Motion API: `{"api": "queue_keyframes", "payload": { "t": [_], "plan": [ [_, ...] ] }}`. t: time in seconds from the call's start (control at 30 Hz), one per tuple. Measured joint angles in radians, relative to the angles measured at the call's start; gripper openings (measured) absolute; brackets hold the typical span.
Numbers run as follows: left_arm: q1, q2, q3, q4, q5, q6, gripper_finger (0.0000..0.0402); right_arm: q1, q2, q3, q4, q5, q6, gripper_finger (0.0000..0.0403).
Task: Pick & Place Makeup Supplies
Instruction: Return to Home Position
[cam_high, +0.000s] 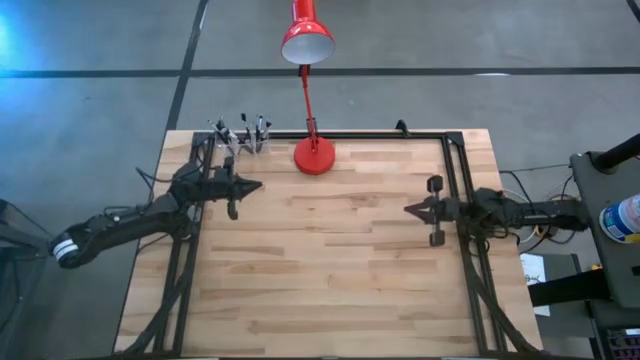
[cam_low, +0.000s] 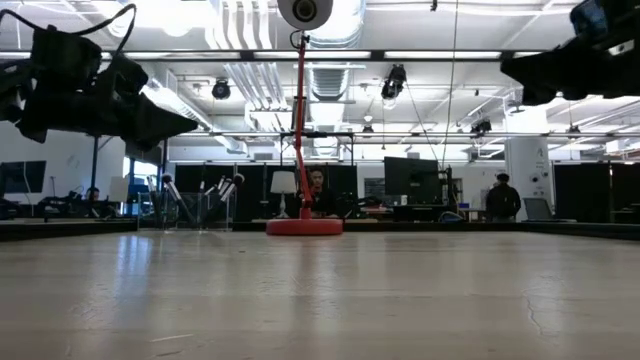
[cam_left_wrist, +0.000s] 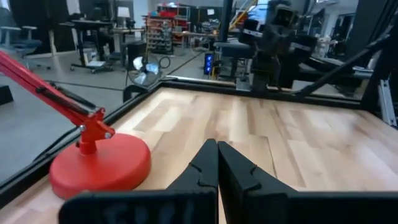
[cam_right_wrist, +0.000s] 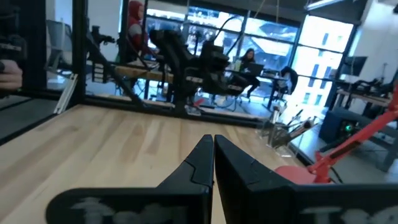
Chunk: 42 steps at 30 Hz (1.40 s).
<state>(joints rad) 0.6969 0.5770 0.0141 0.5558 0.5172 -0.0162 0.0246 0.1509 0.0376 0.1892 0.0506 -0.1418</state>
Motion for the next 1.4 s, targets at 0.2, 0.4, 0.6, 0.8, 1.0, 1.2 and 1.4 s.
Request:
{"api": "queue_keyframes", "payload": {
  "t": [0.2, 0.4, 0.6, 0.8, 1.0, 1.2, 1.4],
  "plan": [
    [0.001, -0.045, -0.005, -0.014, 0.021, -0.008, 0.0000, -0.013, -0.148, 0.008, -0.154, 0.003, -0.007, 0.0008],
    [0.001, -0.078, -0.005, -0.048, 0.049, -0.008, 0.0000, -0.019, -0.151, 0.011, -0.151, 0.037, -0.029, 0.0008],
    [0.001, -0.119, -0.006, -0.059, 0.049, -0.009, 0.0000, -0.023, -0.151, 0.001, -0.151, 0.054, -0.037, 0.0008],
    [0.001, -0.155, -0.006, -0.068, 0.049, -0.012, 0.0000, -0.023, -0.151, -0.012, -0.145, 0.054, -0.035, 0.0008],
    [0.001, -0.192, -0.007, -0.070, 0.049, -0.026, 0.0000, -0.023, -0.151, -0.029, -0.093, 0.055, -0.040, 0.0008],
    [0.000, -0.243, -0.007, -0.082, 0.100, -0.064, 0.0000, -0.023, -0.151, -0.029, -0.088, 0.059, -0.054, 0.0008],
    [0.000, -0.326, -0.007, -0.116, 0.022, -0.118, 0.0000, -0.024, -0.151, -0.029, -0.081, 0.116, -0.055, 0.0008]
  ]
}}
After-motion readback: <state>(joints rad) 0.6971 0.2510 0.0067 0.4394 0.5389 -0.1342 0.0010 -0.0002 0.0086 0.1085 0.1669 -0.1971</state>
